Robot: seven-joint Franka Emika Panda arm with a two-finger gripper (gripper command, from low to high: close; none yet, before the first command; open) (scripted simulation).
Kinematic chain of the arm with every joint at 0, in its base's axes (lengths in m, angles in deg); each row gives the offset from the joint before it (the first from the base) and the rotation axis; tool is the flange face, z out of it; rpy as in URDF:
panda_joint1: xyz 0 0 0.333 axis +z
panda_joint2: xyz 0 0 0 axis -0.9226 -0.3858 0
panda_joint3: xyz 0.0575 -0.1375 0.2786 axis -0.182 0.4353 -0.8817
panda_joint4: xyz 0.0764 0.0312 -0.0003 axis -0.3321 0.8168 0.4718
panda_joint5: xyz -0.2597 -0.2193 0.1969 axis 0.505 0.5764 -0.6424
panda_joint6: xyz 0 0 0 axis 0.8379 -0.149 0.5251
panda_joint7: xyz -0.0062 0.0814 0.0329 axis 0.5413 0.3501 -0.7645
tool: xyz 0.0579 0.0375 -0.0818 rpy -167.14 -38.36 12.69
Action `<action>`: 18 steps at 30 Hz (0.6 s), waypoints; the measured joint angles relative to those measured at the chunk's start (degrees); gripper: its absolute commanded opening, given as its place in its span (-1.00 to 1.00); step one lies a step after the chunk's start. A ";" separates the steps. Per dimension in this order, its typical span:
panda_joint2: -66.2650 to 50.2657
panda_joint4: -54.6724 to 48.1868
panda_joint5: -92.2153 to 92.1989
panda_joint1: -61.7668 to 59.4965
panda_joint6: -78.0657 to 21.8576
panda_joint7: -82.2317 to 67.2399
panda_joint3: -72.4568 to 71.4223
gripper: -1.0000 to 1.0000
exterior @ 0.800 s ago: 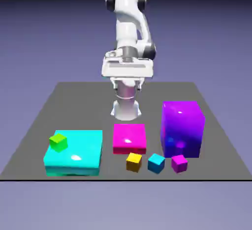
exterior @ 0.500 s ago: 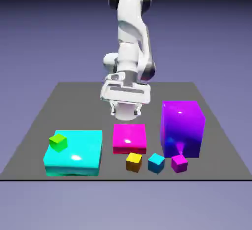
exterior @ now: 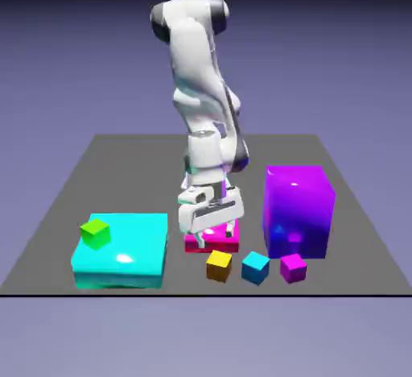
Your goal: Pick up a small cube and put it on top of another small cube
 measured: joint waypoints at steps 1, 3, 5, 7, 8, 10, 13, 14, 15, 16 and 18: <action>-2.08 -0.21 0.50 -1.68 0.61 -1.43 -1.55 0.00; -6.23 -0.62 1.49 -5.05 1.83 -4.30 -4.64 0.00; -10.38 -1.03 2.49 -8.41 3.06 -7.17 -7.73 0.00; -14.54 -1.45 3.49 -11.77 4.28 -10.04 -10.82 0.00; -16.61 -1.66 3.98 -13.46 4.89 -11.47 -12.37 0.00; -20.75 -2.07 4.98 -16.81 6.11 -14.33 -15.45 0.00; -23.17 -4.16 3.94 -12.67 7.76 -15.40 -12.47 0.00; -24.37 -5.21 3.42 -10.60 8.58 -15.93 -10.98 0.00; -25.58 -6.26 2.89 -8.52 9.41 -16.46 -9.48 0.00; -26.78 -7.31 2.37 -6.45 10.24 -16.99 -7.98 0.00; -29.19 -9.41 1.33 -2.30 11.89 -18.06 -4.99 0.00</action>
